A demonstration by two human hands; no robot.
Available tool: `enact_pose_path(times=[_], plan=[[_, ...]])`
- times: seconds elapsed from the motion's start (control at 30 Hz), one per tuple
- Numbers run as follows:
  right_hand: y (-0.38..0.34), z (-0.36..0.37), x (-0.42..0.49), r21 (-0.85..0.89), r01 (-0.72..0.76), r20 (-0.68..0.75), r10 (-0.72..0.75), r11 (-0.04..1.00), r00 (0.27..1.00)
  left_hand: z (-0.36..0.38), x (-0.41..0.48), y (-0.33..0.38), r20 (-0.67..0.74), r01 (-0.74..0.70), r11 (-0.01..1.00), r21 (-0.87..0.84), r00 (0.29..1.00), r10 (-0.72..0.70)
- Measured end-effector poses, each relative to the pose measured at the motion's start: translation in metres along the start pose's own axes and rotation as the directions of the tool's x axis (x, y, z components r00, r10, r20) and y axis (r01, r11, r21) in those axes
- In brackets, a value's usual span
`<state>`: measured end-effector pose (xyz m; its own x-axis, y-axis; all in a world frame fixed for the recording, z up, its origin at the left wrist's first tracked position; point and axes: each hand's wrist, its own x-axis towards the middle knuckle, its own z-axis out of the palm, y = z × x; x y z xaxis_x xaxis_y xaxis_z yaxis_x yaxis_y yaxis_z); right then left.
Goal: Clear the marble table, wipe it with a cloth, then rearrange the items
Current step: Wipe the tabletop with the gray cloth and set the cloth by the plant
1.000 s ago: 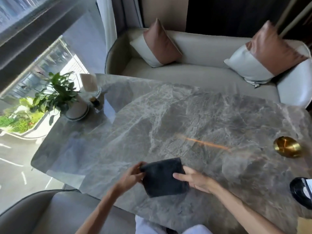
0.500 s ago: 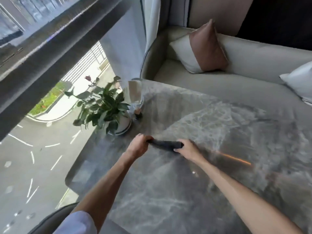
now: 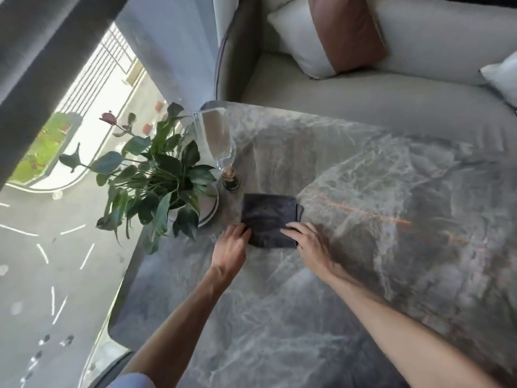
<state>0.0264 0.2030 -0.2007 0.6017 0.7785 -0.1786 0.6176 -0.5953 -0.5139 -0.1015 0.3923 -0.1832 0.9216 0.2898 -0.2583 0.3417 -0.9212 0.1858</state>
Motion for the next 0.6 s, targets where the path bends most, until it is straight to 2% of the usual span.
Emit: enact_pose_path(times=[0.13, 0.23, 0.4, 0.47, 0.6], plan=[[-0.005, 0.0, -0.009, -0.07, -0.012, 0.052, 0.015, 0.998, 0.999, -0.008, 0.01, 0.017, 0.04, 0.046, 0.996, 0.081, 0.998, -0.05], [-0.012, -0.002, -0.016, -0.079, -0.021, 0.051, 0.026, 0.997, 0.998, -0.009, 0.015, 0.031, 0.022, 0.003, 1.0, 0.019, 1.0, -0.003], [-0.017, 0.002, -0.023, -0.125, -0.013, 0.083, 0.023, 0.992, 0.996, 0.008, 0.011, 0.045, 0.188, 0.024, 1.0, -0.008, 0.982, -0.022], [-0.016, 0.002, -0.024, -0.13, -0.01, 0.132, 0.027, 0.991, 0.991, 0.01, 0.009, 0.05, 0.244, 0.061, 0.998, 0.001, 0.968, -0.06], [-0.012, -0.005, -0.026, -0.129, 0.0, 0.331, 0.044, 0.992, 0.943, 0.003, 0.008, 0.059, 0.396, 0.147, 0.987, 0.059, 0.905, -0.158]])
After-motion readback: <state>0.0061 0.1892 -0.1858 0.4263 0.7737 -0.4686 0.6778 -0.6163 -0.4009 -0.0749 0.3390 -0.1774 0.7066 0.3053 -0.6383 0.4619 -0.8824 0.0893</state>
